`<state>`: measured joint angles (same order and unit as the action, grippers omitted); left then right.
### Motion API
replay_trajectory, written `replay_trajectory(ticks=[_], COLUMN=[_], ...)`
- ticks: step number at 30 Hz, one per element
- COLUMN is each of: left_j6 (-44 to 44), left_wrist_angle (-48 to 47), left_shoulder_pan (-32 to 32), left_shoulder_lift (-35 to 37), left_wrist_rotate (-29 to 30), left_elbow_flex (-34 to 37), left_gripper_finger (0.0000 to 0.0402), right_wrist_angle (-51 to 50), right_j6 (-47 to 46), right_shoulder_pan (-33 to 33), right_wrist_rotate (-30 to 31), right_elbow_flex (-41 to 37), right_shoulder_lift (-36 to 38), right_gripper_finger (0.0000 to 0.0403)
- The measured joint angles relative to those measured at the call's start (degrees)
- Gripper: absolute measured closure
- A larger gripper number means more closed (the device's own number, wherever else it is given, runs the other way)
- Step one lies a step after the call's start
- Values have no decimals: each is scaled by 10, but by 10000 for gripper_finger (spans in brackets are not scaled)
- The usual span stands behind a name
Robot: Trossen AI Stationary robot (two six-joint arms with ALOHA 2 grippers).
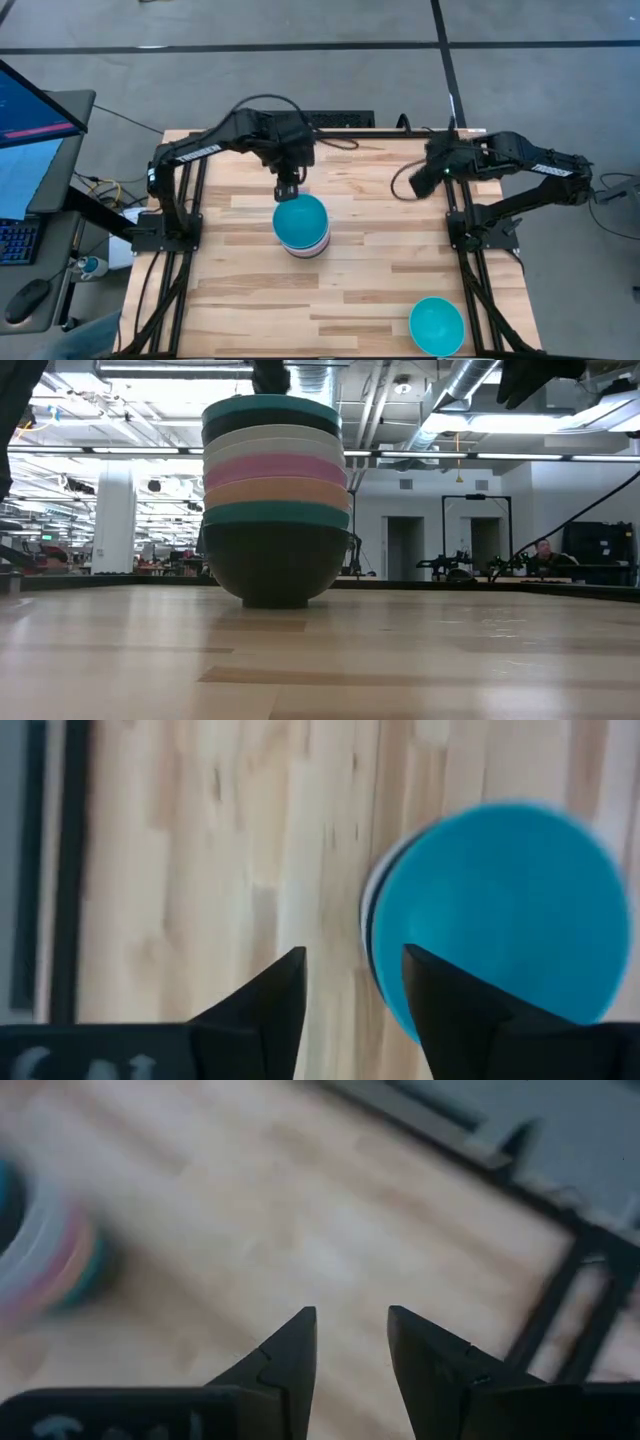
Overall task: Nest bowls inside each other
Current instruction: Stack the blue bowl on top of the top blue bowl
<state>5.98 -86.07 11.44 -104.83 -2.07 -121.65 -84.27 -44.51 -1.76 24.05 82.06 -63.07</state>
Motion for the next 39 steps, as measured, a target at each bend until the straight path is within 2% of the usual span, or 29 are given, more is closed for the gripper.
replay_trajectory(ticks=[3, 6, 12, 16, 22, 27, 31, 39], left_j6=[7, 7, 7, 7, 7, 8, 8, -22], left_wrist_angle=[25, 74, 180, 225, 232, 260, 280, 289], left_shoulder_pan=[-8, -21, -41, -44, -40, -40, -40, -40], left_shoulder_lift=[17, 40, 81, 92, 92, 91, 92, 91], left_wrist_rotate=[0, -2, -2, -1, 13, 13, 13, 13], left_elbow_flex=[-23, -26, -27, -27, -25, -12, -1, 20], left_gripper_finger=[242, 242, 242, 242, 242, 242, 242, 242], right_wrist_angle=[-14, -62, -14, 65, 213, 221, 208, 200], right_j6=[12, -37, -185, -295, -450, -543, -560, -556], right_shoulder_pan=[47, 126, 294, 401, 517, 576, 599, 598], right_wrist_rotate=[-74, -133, -254, -318, -320, -298, -297, -299], right_elbow_flex=[-7, -56, -203, -233, -208, -179, -178, -179], right_shoulder_lift=[-10, -21, -23, -49, -91, -142, -193, -266], right_gripper_finger=[255, 255, 249, 241, 232, 225, 218, 193])
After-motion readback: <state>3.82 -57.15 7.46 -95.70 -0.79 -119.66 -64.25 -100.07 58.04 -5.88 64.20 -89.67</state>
